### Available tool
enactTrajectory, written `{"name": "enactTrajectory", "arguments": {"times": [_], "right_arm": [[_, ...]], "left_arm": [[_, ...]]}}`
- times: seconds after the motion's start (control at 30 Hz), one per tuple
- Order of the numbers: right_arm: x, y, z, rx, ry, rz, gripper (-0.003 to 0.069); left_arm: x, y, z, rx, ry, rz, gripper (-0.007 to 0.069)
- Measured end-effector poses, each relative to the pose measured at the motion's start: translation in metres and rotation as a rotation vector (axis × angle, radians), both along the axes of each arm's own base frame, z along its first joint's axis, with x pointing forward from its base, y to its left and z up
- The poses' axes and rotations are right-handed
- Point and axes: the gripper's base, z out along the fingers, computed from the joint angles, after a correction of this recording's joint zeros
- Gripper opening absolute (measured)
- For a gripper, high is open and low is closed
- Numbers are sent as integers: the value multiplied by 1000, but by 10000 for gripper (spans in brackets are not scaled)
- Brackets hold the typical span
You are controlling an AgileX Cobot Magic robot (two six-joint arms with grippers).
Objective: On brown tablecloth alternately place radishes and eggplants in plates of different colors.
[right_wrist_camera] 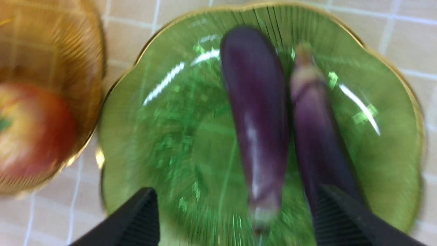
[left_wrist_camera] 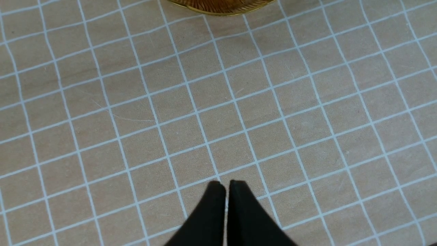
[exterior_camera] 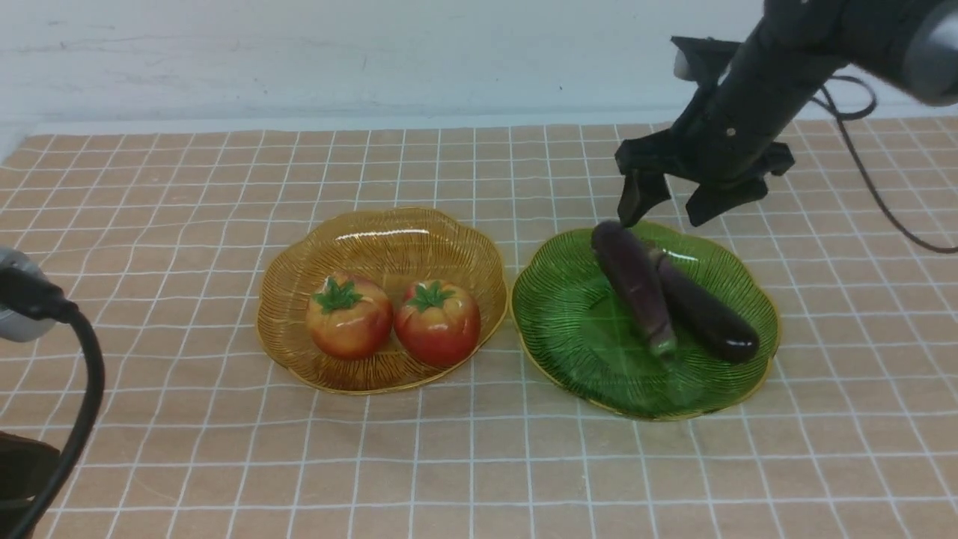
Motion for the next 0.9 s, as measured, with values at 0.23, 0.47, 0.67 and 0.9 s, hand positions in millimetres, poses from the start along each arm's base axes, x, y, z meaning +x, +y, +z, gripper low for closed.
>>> {"name": "enactTrajectory", "arguments": {"times": [0.23,0.47,0.67,0.9], "right_arm": [[-141,-43,106,27,-277,12,176],[-307,-100,104,201,-1125,-99,-13],[-350,-114,46,247,-1321,-129,-14],[-389,-126,26,329,-1570,-162,-14]], "left_arm": [[0,0,0,0,-2,0,-4],[7,-1,5,-23,-93,12,-4],[8,-1,6,-27,-110,14,-4],[-20,4,-8,-48,-221,24,-4]]}}
